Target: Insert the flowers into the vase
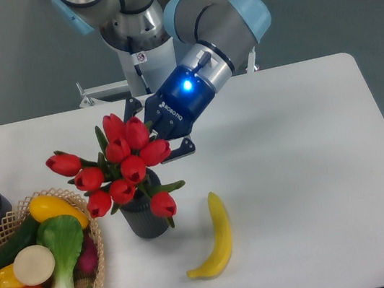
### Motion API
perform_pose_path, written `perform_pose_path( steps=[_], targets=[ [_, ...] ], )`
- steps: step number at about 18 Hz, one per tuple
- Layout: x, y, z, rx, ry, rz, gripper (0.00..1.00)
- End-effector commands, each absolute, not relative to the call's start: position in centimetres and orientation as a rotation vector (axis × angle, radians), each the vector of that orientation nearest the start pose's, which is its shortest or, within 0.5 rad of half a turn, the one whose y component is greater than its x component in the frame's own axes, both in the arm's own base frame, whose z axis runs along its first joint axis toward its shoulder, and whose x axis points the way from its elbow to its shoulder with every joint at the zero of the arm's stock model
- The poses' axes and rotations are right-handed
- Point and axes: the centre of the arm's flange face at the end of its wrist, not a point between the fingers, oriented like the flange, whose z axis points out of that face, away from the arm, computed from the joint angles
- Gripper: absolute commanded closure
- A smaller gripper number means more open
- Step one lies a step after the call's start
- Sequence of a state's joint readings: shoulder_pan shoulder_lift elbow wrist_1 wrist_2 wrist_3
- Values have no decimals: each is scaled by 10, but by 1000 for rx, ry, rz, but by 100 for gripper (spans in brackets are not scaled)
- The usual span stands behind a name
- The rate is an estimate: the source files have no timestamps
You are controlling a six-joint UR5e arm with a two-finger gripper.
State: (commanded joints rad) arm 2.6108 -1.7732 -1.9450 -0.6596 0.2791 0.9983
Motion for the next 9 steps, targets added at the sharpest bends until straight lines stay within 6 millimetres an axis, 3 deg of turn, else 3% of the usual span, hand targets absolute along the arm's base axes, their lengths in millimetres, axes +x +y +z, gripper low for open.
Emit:
perform_pose_path(
  steps=[2, 6, 9],
  targets=[
    [-332, 458, 360, -1856, 196, -463, 43],
    [-335, 450, 343, -1920, 159, -451, 5],
    [-337, 444, 335, -2003, 143, -404, 0]
  ],
)
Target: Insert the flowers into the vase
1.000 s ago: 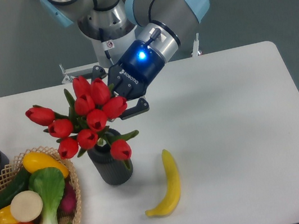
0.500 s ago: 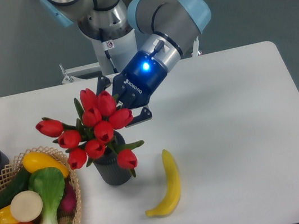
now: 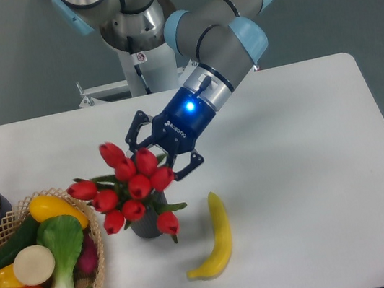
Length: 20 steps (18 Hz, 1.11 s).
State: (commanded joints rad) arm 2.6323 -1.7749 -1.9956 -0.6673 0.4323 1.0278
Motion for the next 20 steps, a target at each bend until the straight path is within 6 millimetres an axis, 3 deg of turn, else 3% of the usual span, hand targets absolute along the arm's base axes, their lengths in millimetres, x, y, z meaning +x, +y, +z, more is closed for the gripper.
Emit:
perform_pose_path(
  steps=[7, 13, 17, 20],
  targets=[
    [-329, 421, 333, -2086, 105, -340, 0],
    [-321, 396, 325, -2323, 66, -169, 0],
    [-336, 380, 324, -2479, -6, -71, 0],
    [-375, 353, 336, -2473, -97, -14, 0]
  ],
)
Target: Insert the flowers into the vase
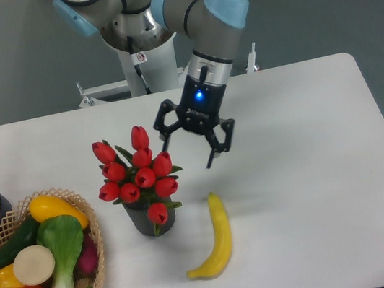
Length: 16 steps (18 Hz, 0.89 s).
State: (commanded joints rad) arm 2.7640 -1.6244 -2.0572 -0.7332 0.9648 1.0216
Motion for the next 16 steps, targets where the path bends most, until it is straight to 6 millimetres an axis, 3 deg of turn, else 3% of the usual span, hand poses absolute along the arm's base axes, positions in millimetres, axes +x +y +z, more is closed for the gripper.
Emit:
perform_pose_path(
  steps=[2, 7, 13, 16],
  targets=[
    [-395, 345, 343, -2476, -93, 42, 0],
    [-464, 338, 327, -2756, 49, 301, 0],
    [-510, 330, 323, -2907, -1, 430, 0],
    [-526, 313, 315, -2922, -20, 422, 0]
  ],
)
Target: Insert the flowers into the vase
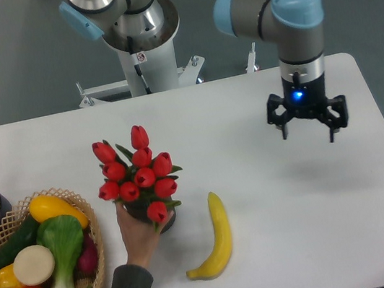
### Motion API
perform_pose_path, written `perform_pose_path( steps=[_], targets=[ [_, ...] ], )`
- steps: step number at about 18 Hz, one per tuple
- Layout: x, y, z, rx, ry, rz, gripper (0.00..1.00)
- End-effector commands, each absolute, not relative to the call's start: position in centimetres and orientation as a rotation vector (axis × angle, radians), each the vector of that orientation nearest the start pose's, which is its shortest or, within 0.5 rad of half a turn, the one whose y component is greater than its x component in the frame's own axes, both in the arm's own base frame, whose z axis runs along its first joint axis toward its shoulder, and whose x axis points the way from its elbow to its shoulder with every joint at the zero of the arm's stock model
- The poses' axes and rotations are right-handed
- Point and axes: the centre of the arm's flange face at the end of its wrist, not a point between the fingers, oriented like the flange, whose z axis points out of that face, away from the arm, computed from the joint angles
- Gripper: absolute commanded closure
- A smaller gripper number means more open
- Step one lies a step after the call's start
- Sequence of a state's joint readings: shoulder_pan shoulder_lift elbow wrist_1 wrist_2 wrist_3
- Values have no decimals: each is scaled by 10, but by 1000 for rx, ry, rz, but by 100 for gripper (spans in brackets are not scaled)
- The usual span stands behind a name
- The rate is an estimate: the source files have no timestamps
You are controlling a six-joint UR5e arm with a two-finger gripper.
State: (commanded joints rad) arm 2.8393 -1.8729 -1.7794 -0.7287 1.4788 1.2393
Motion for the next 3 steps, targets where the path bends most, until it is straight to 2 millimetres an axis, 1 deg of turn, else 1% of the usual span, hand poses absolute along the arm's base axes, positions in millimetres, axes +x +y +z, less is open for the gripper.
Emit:
perform_pose_path(
  steps=[1, 3],
  targets=[
    [-526, 310, 310, -2931, 13, 413, 0],
    [-528, 303, 306, -2950, 55, 415, 0]
  ],
)
